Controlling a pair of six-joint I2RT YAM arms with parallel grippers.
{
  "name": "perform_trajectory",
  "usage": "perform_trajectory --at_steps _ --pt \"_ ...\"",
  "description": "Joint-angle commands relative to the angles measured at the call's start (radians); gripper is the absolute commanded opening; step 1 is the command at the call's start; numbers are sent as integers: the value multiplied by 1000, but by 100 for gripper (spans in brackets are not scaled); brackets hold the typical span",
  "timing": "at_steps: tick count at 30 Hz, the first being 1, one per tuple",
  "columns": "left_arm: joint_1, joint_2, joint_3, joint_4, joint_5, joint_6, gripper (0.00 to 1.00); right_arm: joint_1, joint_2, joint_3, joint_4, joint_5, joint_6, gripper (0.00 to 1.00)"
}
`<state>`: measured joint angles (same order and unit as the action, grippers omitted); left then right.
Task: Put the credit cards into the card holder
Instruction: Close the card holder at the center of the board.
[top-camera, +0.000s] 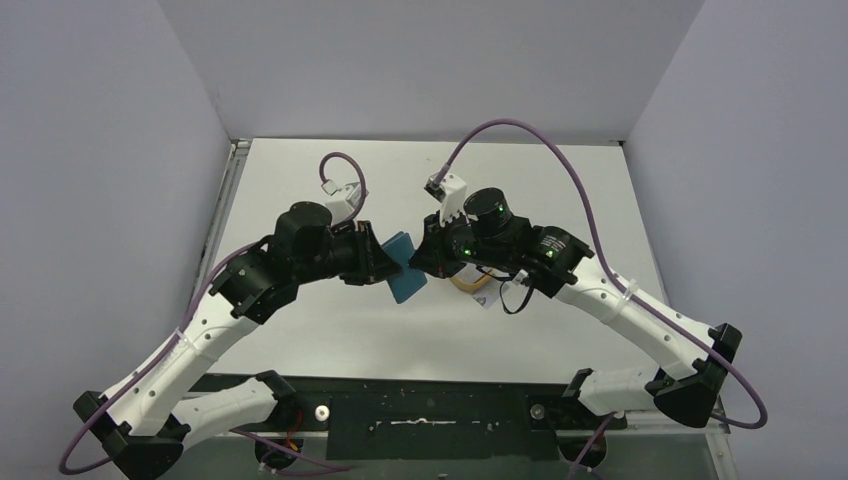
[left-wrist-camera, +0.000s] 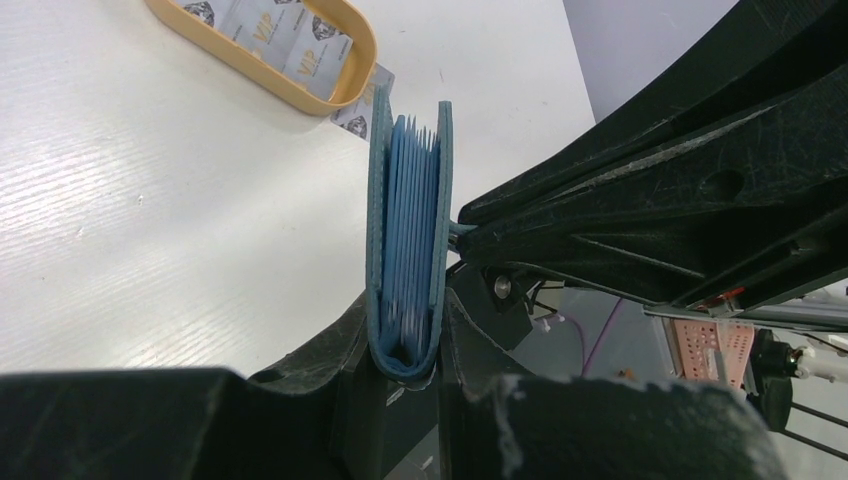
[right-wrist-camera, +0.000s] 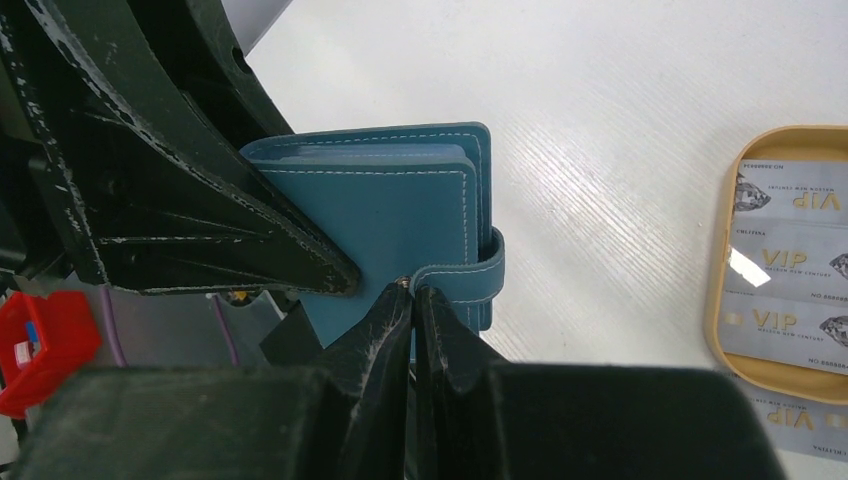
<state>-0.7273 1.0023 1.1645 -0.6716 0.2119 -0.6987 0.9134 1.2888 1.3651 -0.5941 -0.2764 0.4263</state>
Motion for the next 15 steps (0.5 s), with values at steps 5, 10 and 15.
perform_trajectory --at_steps 5,10,15 --pt "-34 1 79 161 76 -32 0 27 31 38 42 -4 9 0" --pt "-35 3 79 167 79 -35 0 39 46 44 40 -3 10 0" --pt "-38 4 78 188 91 -46 0 53 58 43 45 4 17 0"
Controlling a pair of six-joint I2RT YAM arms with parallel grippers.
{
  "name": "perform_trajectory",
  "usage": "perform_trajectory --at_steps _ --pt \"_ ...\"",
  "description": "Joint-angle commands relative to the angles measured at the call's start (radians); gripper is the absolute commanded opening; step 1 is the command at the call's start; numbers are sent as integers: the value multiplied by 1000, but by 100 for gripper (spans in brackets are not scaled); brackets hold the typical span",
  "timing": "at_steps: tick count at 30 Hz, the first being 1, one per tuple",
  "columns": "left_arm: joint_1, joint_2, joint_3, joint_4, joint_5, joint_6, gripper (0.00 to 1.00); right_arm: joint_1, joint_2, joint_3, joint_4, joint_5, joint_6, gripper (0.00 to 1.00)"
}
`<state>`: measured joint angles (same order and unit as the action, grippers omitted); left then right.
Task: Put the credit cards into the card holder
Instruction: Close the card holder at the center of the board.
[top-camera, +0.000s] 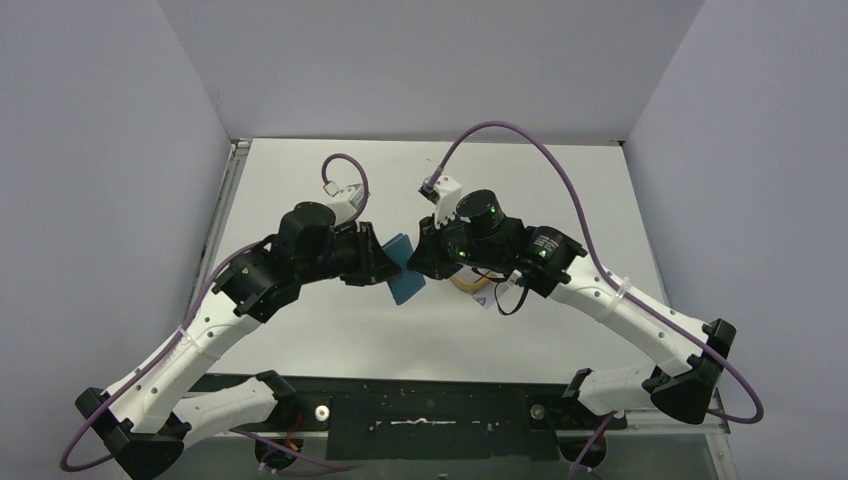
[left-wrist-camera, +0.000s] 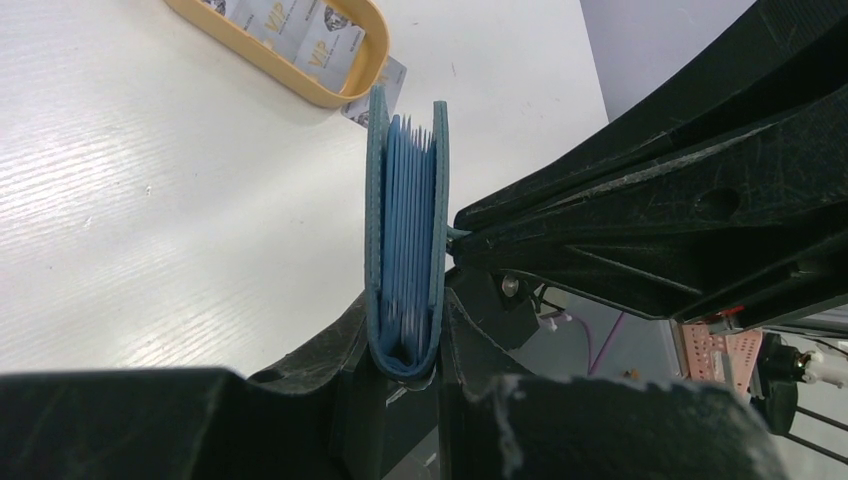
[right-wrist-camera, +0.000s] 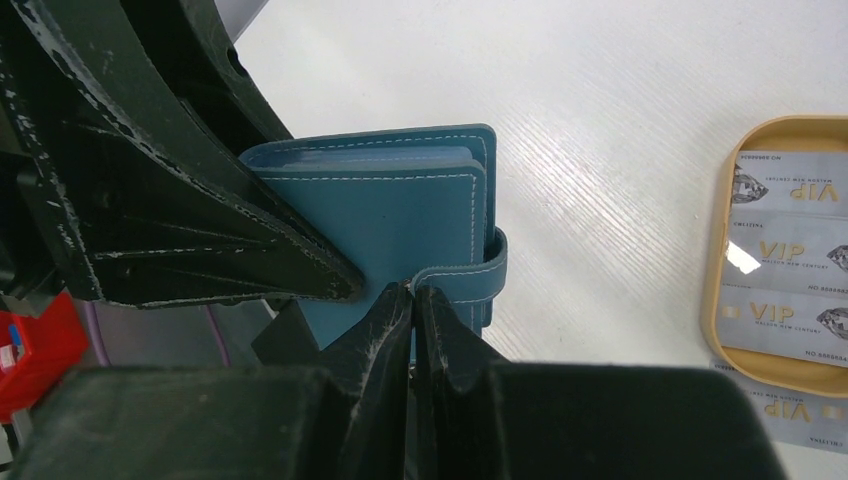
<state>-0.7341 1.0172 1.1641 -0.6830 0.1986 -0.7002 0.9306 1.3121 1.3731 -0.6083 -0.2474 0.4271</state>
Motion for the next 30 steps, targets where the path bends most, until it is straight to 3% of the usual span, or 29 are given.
perform_trajectory --at_steps 1,30 --pt "-31 -11 77 203 107 -47 0 40 38 36 60 -22 17 0" --pt "-44 -61 20 468 247 -184 0 65 88 0 139 -16 122 0"
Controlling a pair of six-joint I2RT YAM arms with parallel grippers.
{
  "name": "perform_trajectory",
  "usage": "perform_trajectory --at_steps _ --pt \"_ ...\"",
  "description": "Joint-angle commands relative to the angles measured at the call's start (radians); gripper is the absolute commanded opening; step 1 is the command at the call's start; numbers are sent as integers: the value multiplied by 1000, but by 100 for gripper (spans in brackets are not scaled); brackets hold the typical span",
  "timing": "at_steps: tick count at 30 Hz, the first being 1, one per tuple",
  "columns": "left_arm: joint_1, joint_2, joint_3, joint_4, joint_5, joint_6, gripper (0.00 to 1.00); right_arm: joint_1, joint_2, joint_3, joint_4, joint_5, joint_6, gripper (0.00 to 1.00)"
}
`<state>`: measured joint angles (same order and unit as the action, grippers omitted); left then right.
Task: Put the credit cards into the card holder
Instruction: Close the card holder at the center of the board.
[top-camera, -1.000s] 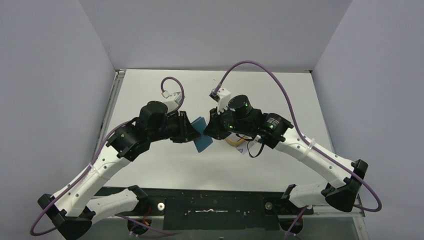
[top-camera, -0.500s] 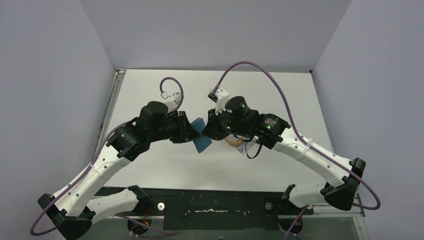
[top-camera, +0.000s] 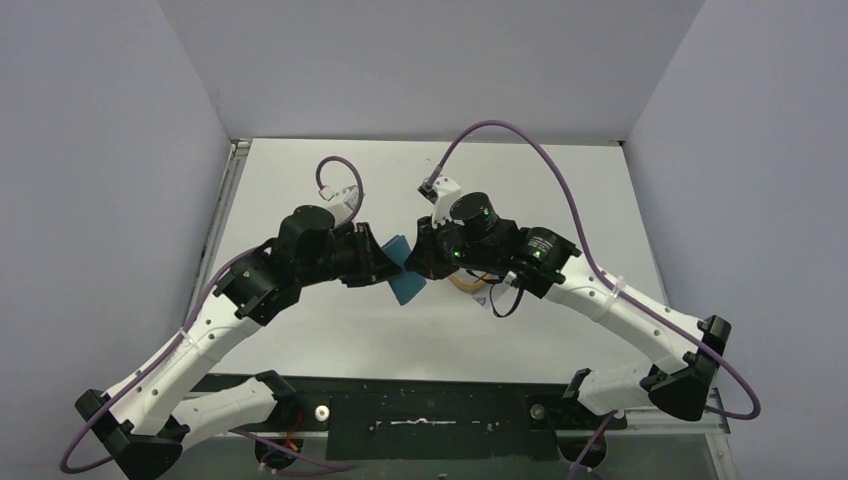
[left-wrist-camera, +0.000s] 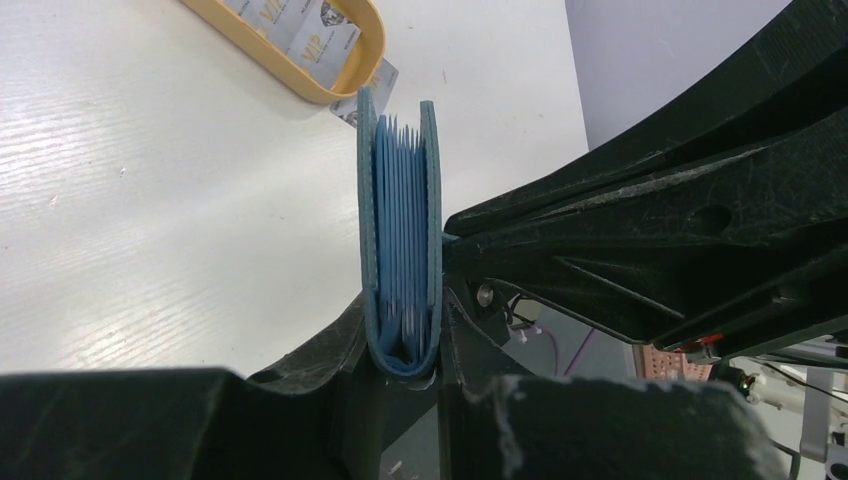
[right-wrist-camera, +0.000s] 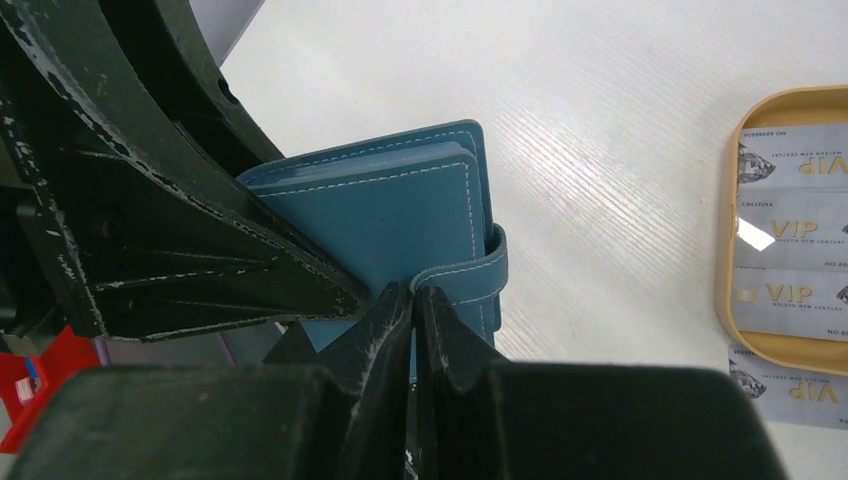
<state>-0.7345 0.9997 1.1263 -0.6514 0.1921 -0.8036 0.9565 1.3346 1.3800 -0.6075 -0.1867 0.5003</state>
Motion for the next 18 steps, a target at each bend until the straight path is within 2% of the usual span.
perform_trajectory --at_steps 1,18 --pt "-44 -44 57 442 258 -83 0 39 68 -5 141 -79 51 0" --pt "-67 -55 8 598 317 -138 0 42 94 -29 227 -96 131 0"
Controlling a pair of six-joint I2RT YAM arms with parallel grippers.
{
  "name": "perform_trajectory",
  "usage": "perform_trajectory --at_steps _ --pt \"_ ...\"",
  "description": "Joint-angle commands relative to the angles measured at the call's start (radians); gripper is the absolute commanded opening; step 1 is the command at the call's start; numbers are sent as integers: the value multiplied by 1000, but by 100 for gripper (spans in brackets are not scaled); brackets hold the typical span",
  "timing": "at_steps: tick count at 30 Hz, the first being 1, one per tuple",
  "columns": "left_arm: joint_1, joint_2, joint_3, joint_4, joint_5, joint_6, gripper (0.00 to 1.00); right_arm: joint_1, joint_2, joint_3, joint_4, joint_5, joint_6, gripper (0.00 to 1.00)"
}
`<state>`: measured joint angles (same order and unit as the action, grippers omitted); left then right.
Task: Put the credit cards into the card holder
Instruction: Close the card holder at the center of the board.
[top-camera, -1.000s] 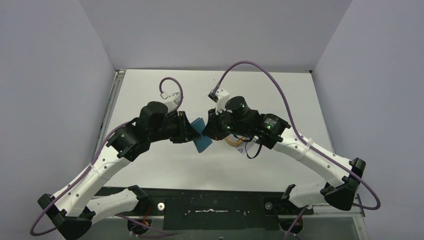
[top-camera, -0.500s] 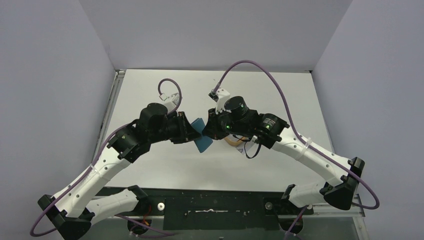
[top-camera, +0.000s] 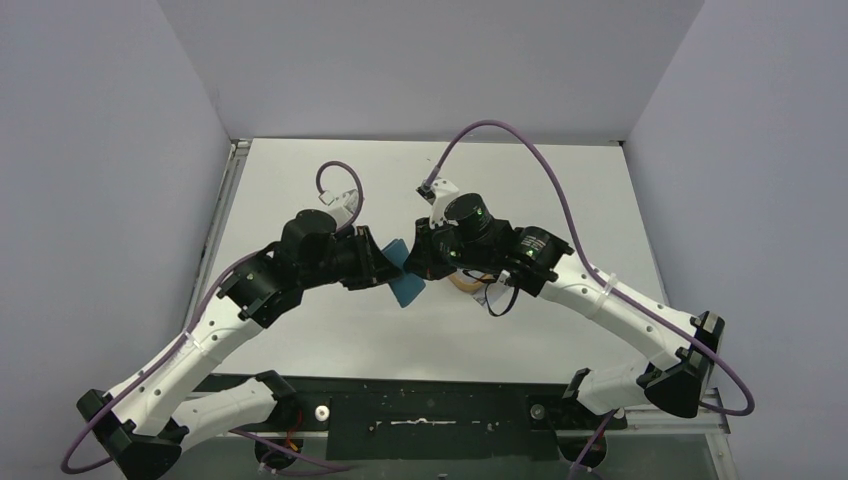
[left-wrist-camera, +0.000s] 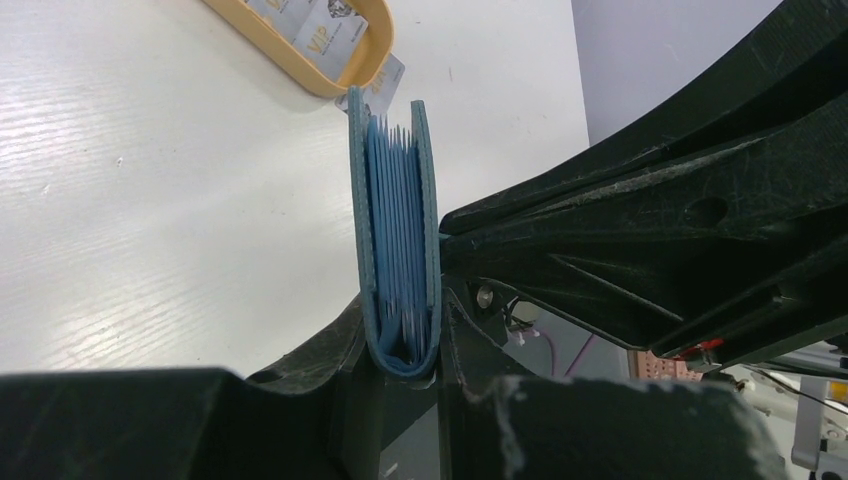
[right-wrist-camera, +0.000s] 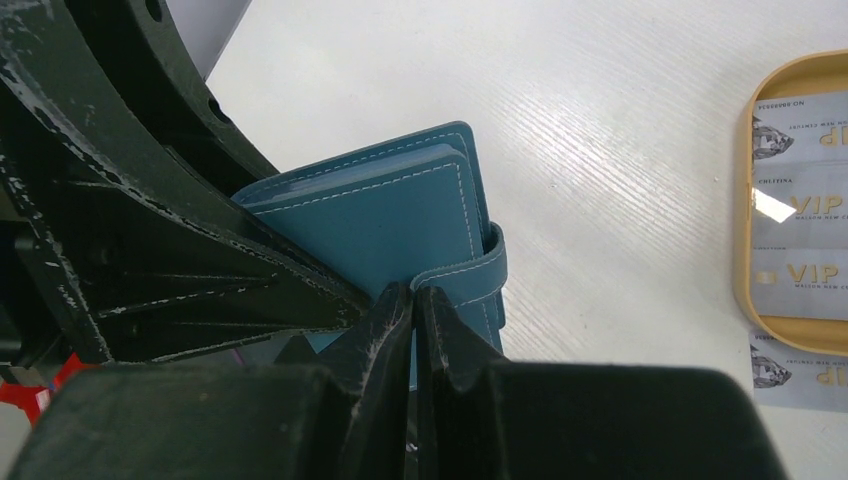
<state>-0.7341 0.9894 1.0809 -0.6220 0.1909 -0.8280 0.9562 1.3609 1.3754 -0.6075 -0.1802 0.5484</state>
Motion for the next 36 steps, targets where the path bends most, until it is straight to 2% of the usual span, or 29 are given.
perform_trajectory --at_steps 1,12,24,36 --pt "-68 -47 49 582 320 -120 0 42 68 -30 235 -102 92 0" --pt "-67 -73 0 731 303 -176 0 59 72 -75 311 -116 164 0" --pt "-65 -154 -92 858 197 -207 0 105 60 -155 426 -89 281 0" --pt "-62 -166 -132 965 185 -243 0 158 88 -137 447 -63 320 0"
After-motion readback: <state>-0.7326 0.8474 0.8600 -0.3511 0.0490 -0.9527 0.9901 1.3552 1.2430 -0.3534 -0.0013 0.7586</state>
